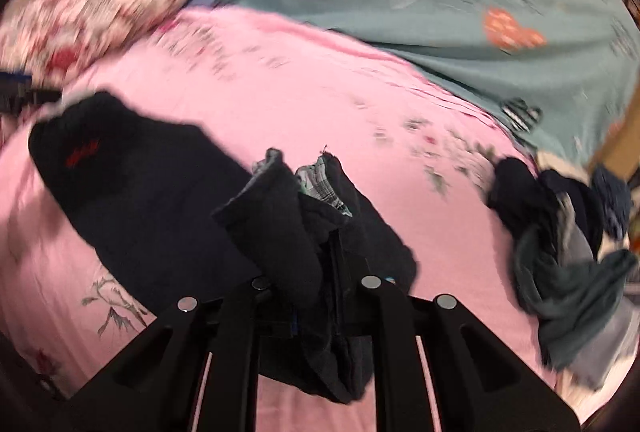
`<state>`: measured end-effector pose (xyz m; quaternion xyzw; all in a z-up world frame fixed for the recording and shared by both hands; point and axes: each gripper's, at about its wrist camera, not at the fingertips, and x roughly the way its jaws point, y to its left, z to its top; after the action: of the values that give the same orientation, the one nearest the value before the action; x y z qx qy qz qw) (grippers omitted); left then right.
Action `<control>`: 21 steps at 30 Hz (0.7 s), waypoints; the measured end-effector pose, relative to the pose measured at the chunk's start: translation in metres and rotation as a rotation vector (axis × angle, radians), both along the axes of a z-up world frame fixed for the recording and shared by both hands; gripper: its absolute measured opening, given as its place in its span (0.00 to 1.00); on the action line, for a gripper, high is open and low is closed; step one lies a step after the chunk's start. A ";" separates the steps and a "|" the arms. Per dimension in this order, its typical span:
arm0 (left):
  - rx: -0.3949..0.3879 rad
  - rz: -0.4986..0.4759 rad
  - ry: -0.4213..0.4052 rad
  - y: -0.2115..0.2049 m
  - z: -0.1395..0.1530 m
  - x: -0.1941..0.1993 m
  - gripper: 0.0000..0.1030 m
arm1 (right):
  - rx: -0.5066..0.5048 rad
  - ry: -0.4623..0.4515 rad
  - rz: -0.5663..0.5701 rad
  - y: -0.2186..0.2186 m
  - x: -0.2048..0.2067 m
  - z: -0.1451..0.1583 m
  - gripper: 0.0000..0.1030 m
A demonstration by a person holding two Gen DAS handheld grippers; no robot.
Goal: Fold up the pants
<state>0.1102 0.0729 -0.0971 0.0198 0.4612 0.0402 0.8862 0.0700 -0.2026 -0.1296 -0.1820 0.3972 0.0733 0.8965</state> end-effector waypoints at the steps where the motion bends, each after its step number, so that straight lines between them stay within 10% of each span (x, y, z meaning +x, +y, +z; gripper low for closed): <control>1: -0.002 0.010 0.005 0.006 -0.003 -0.004 0.98 | -0.038 0.019 0.031 0.013 0.004 -0.010 0.12; 10: -0.041 0.058 0.046 0.039 -0.021 -0.020 0.98 | -0.122 0.109 0.124 0.049 -0.006 -0.045 0.12; 17: -0.073 0.043 0.031 0.040 -0.017 -0.011 0.98 | 0.318 -0.041 -0.149 -0.013 -0.005 0.031 0.12; 21: -0.089 0.020 0.039 0.035 -0.022 -0.008 0.98 | 0.215 0.046 -0.058 0.011 0.001 0.013 0.13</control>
<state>0.1020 0.1076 -0.1191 -0.0236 0.4799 0.0283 0.8765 0.0713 -0.1913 -0.1166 -0.0714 0.4125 0.0938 0.9033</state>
